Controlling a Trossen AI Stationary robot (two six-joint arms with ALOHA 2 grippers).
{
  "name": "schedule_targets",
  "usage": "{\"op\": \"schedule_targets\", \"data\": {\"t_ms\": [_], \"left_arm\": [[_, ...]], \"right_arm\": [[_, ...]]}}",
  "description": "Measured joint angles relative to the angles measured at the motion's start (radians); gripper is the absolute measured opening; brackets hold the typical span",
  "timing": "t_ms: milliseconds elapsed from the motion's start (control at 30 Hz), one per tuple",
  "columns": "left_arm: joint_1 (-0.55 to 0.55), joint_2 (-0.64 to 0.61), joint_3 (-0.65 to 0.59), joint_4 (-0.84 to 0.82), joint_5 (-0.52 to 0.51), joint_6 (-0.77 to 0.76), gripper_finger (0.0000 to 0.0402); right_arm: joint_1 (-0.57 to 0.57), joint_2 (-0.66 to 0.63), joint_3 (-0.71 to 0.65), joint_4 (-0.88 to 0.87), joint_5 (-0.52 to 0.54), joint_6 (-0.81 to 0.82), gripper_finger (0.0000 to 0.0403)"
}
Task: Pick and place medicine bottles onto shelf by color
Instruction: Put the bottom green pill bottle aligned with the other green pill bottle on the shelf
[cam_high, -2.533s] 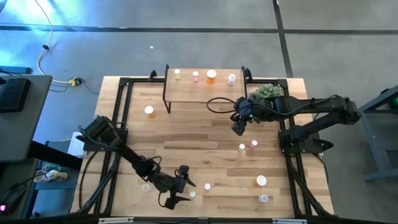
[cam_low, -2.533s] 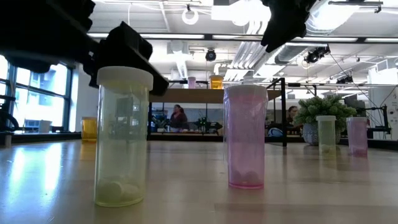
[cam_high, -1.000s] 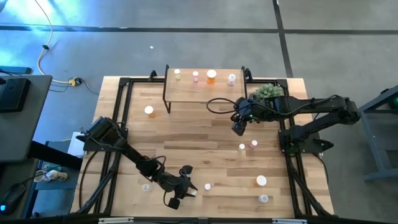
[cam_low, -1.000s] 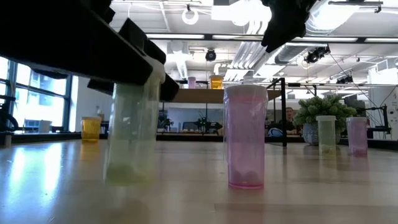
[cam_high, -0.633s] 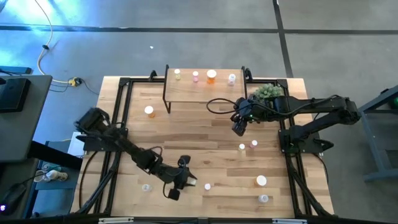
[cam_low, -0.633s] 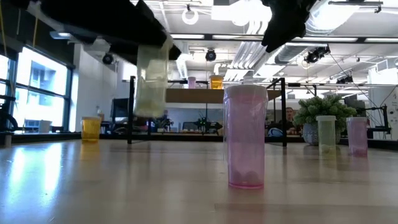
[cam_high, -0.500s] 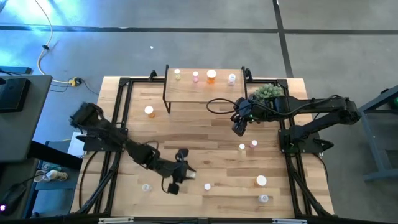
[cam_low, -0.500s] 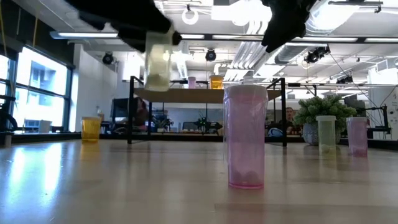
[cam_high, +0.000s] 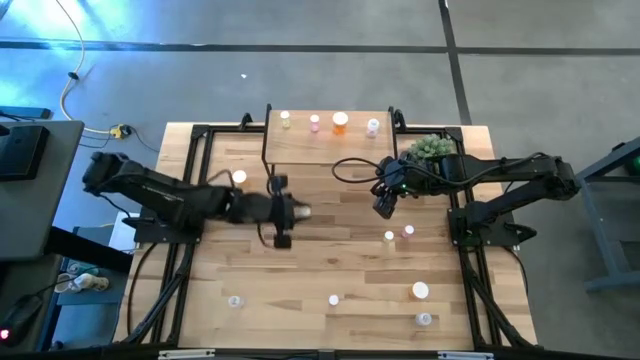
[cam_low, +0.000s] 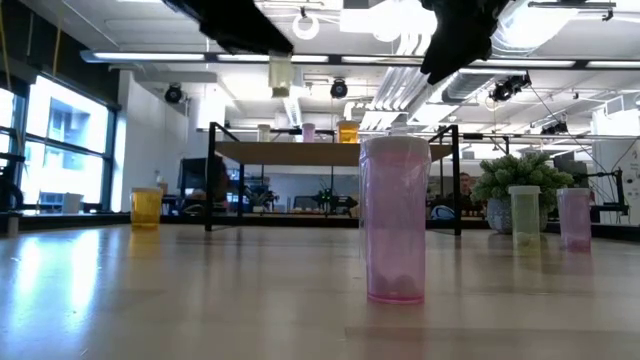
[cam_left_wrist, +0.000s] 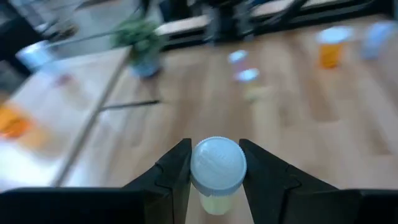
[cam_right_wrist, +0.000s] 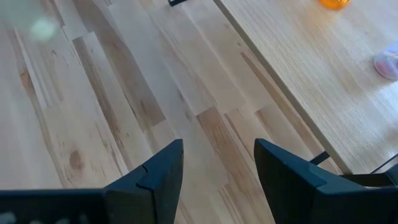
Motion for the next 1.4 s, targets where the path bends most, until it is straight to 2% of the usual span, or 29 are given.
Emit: {"op": "schedule_targets", "data": {"t_ms": [267,467,667,933,1400], "left_arm": [[0.261,-0.077,0.0,-0.041,-0.01,0.101,0.0113],[0.474,-0.085,0.0,-0.04,-0.005,0.106,0.0113],[0.626,-0.067,-0.001,-0.041,0.122,0.054,0.0113],[0.687,-0.024,-0.001,-0.036,0.152,0.029,0.0113],[0.697,-0.015,-0.001,-0.035,0.152,-0.051,0.0113]], "right_arm": [[0.0,0.0,0.0,0.001,0.0,0.0,0.0188],[0.0,0.0,0.0,0.001,0.0,0.003,0.0188],[0.0,0.0,0.0,0.001,0.0,0.004,0.0188],[0.0,0.0,0.0,0.001,0.016,0.022,0.0188],[0.0,0.0,0.0,0.001,0.016,0.019,0.0188]]}}
